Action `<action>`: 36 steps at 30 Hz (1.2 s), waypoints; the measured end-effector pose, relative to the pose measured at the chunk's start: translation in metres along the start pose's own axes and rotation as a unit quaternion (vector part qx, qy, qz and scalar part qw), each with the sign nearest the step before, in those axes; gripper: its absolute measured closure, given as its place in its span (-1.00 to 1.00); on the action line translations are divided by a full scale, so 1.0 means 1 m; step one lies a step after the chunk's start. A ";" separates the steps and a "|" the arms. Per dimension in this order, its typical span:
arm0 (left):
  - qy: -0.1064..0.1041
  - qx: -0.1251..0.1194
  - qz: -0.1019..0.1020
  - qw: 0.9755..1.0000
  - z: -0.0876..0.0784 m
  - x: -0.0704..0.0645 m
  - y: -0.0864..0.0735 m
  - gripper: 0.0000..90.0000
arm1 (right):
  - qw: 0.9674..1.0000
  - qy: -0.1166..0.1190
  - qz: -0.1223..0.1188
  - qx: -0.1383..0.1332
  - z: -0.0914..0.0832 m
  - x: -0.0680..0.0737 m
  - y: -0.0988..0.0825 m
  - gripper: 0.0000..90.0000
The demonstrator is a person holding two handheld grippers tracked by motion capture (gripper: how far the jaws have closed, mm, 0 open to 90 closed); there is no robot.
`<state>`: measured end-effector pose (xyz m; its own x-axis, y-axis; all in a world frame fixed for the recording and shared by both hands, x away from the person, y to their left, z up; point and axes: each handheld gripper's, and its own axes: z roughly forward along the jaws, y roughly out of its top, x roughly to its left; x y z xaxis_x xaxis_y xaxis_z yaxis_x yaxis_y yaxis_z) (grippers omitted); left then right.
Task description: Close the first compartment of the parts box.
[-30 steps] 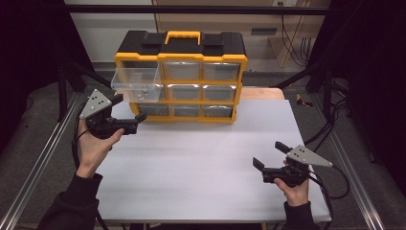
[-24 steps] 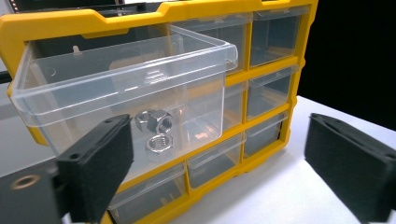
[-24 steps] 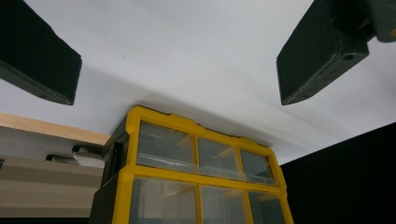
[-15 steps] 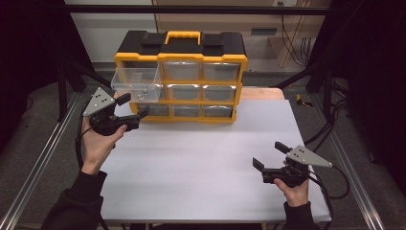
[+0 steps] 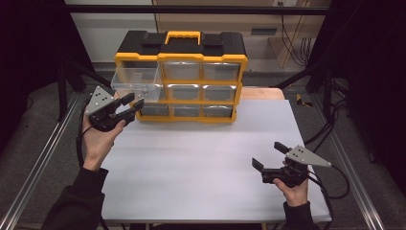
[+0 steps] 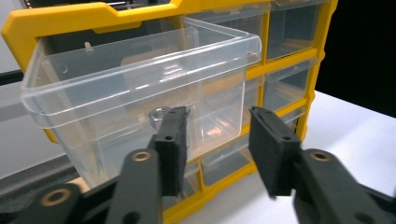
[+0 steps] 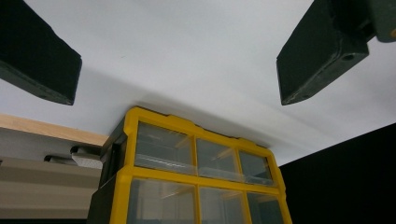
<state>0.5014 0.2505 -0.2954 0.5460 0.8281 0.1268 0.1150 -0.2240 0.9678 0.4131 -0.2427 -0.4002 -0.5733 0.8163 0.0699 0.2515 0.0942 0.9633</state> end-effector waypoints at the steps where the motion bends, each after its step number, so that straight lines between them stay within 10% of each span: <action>1: 0.001 0.000 0.001 1.000 0.000 0.000 0.000 0.41 | 1.000 0.000 -0.001 0.001 0.000 0.000 0.000 -0.99; 36: 0.029 0.011 -0.013 0.999 0.013 0.007 -0.001 1.00 | 1.000 -0.001 -0.003 0.002 0.000 0.000 0.000 -0.99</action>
<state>0.5158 0.2494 -0.2987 0.4931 0.8622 0.1158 0.1473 -0.2139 0.9657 0.4132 -0.2431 -0.4003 -0.5737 0.8166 0.0635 0.2506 0.1011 0.9628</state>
